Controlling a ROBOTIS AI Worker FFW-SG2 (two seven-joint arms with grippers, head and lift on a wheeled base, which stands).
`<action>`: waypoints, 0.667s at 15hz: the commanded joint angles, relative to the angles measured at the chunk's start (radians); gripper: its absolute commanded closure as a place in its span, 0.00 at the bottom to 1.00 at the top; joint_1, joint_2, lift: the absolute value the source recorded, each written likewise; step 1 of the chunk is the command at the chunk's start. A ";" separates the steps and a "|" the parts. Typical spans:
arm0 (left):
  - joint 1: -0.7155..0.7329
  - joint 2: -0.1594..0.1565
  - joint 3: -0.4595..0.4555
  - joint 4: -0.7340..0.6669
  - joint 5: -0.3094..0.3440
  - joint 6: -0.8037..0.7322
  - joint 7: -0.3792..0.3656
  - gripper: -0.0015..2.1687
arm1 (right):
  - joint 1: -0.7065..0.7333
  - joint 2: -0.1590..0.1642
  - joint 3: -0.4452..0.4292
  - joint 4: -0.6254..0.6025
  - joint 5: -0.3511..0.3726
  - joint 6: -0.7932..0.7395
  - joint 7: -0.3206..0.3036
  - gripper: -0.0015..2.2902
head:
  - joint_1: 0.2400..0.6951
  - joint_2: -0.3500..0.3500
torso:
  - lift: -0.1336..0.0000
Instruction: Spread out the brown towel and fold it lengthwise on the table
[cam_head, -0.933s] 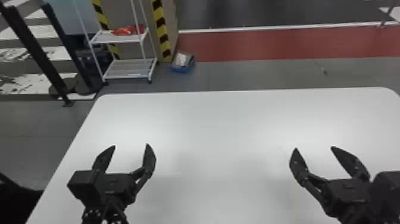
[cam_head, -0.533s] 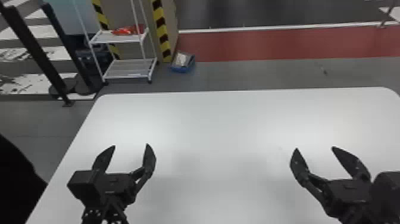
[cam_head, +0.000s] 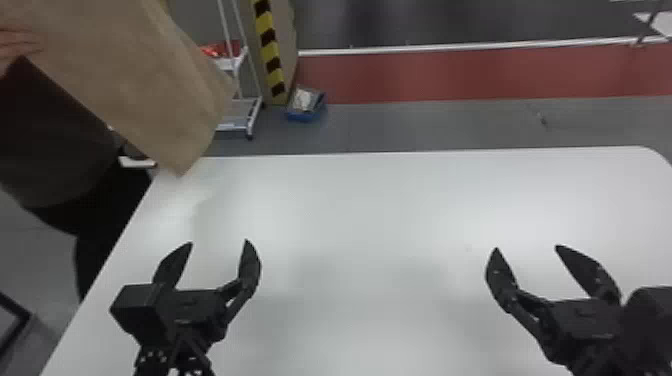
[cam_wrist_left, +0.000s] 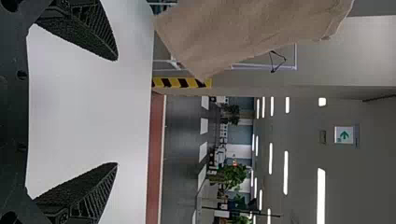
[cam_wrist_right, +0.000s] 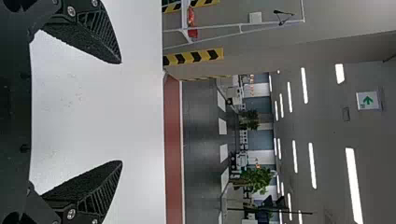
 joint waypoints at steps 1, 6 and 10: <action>0.000 0.001 -0.002 -0.003 0.000 0.000 0.000 0.03 | 0.000 -0.001 -0.001 -0.003 0.000 0.002 0.000 0.05 | 1.00 0.67 | 0.07; -0.003 0.001 -0.002 -0.003 0.000 0.003 0.000 0.03 | -0.002 -0.001 0.000 -0.003 0.000 0.008 0.000 0.05 | 1.00 0.67 | 0.07; -0.006 0.001 -0.002 0.003 0.000 0.003 0.000 0.03 | -0.006 0.000 0.002 0.003 0.000 0.008 0.000 0.05 | 1.00 0.67 | 0.07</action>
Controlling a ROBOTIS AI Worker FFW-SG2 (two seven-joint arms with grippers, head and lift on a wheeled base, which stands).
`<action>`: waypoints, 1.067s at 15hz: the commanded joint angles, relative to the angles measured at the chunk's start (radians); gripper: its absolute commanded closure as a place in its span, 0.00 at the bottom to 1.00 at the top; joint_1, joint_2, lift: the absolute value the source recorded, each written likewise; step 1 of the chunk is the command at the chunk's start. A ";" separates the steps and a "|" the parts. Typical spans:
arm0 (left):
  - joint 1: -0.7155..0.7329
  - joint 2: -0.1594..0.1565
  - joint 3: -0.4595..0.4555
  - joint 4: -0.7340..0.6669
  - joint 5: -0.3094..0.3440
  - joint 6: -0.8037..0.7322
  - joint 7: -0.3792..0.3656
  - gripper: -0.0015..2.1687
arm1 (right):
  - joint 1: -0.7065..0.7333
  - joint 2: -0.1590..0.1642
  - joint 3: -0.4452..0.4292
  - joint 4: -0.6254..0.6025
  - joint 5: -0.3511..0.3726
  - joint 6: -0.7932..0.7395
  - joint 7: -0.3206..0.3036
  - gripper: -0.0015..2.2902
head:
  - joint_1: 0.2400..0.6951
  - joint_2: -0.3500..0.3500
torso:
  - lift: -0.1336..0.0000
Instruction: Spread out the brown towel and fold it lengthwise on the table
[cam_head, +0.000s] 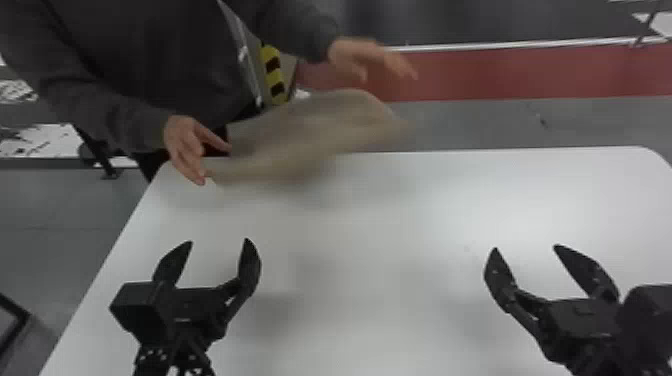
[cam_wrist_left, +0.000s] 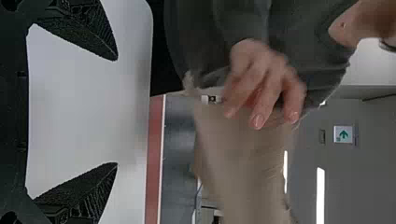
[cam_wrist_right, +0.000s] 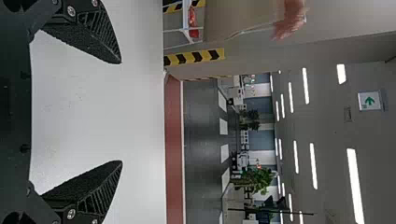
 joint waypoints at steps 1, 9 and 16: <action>-0.001 -0.002 0.000 0.003 0.002 0.000 0.000 0.03 | -0.002 0.001 0.001 0.004 0.000 0.003 0.001 0.05 | 1.00 0.67 | 0.07; -0.001 -0.003 0.000 0.014 0.002 -0.003 0.000 0.03 | -0.003 0.003 0.001 0.013 0.000 0.000 0.000 0.05 | 1.00 0.67 | 0.07; -0.001 -0.003 0.000 0.017 0.002 -0.003 0.000 0.03 | -0.003 0.005 0.001 0.017 0.000 0.000 0.000 0.05 | 1.00 0.67 | 0.07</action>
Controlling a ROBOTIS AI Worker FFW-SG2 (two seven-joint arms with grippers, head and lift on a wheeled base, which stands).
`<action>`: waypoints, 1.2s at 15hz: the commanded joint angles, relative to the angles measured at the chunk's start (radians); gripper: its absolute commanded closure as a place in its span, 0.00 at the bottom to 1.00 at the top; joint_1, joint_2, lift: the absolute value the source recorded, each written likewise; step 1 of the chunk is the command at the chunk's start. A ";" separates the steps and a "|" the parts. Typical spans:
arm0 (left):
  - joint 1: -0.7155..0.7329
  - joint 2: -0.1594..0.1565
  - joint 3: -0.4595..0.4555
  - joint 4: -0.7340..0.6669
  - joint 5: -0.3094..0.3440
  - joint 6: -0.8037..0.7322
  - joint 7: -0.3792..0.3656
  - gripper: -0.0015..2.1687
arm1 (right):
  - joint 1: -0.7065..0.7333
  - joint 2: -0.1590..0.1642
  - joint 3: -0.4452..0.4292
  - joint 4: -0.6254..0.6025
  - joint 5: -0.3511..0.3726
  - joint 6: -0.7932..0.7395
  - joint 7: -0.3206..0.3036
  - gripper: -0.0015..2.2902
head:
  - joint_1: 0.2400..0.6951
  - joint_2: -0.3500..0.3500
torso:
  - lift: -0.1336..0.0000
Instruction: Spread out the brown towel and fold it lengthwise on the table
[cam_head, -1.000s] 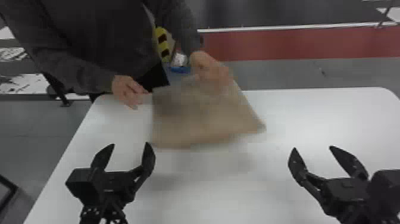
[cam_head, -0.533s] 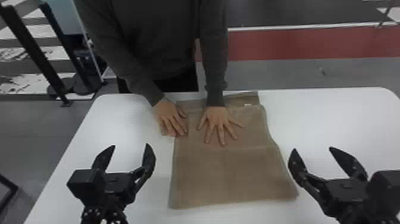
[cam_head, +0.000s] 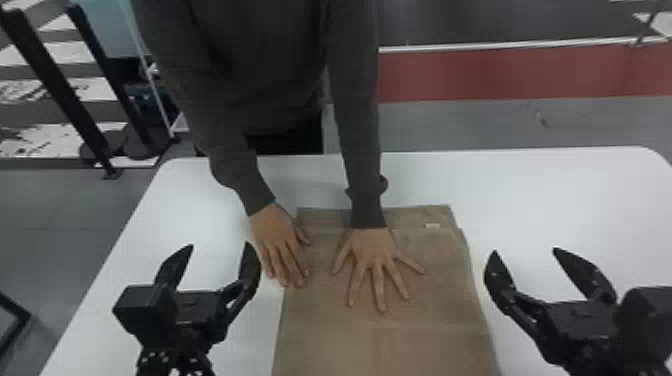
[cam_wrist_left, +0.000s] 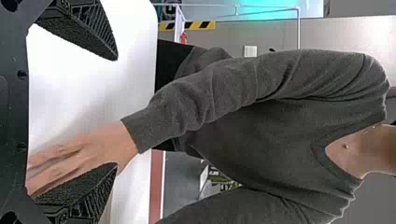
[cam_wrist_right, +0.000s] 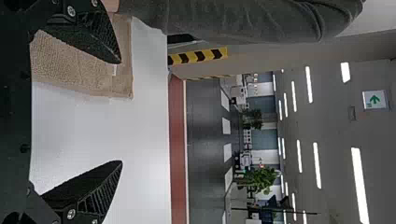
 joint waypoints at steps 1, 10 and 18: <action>0.000 0.000 0.000 0.001 0.000 0.000 0.000 0.03 | 0.000 0.001 0.000 0.000 0.000 0.000 0.000 0.05 | 1.00 0.67 | 0.07; 0.000 0.000 0.001 0.002 0.002 -0.003 0.000 0.04 | 0.000 0.003 0.000 0.003 0.000 0.000 0.000 0.05 | 1.00 0.67 | 0.07; 0.000 0.000 0.000 0.002 0.002 -0.003 0.000 0.03 | 0.000 0.004 -0.002 0.006 0.000 -0.006 0.000 0.05 | 1.00 0.67 | 0.07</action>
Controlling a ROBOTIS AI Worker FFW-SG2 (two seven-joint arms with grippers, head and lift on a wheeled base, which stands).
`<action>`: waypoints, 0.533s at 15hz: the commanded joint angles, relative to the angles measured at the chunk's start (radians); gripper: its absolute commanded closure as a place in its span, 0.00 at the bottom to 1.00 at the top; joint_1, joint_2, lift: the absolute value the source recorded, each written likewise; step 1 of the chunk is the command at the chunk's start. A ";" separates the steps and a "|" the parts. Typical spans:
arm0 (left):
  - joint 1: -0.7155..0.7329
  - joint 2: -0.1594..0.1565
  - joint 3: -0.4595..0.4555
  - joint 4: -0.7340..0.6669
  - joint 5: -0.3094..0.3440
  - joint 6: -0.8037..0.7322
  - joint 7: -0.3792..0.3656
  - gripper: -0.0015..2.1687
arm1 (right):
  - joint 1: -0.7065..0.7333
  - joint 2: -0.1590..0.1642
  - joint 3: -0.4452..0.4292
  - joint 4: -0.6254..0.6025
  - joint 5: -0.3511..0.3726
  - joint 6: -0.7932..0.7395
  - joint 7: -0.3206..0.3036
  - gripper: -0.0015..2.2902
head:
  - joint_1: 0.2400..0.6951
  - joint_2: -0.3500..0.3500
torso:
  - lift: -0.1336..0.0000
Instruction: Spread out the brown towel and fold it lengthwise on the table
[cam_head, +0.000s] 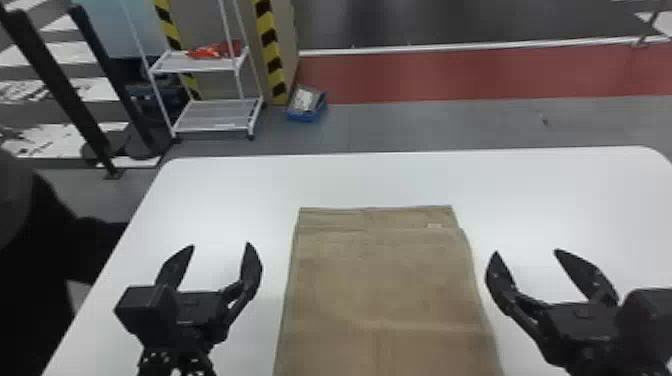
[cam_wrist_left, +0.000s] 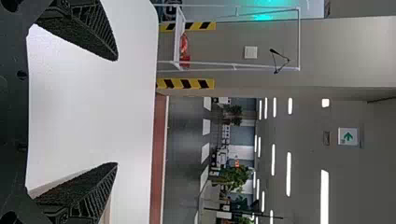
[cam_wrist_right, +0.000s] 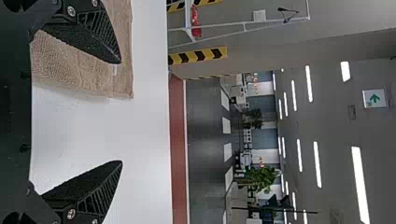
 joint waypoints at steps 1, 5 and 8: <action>0.000 -0.002 -0.001 0.001 0.001 0.000 0.002 0.03 | 0.002 0.000 -0.001 0.000 0.000 -0.003 0.000 0.05 | 1.00 0.67 | 0.07; 0.000 0.000 -0.001 0.001 0.001 0.000 0.000 0.03 | 0.002 0.000 -0.001 0.000 0.000 -0.003 0.000 0.05 | 1.00 0.67 | 0.07; 0.000 0.000 -0.003 -0.001 0.001 0.003 0.000 0.04 | 0.002 -0.001 -0.001 -0.001 0.000 -0.003 0.000 0.06 | 1.00 0.67 | 0.07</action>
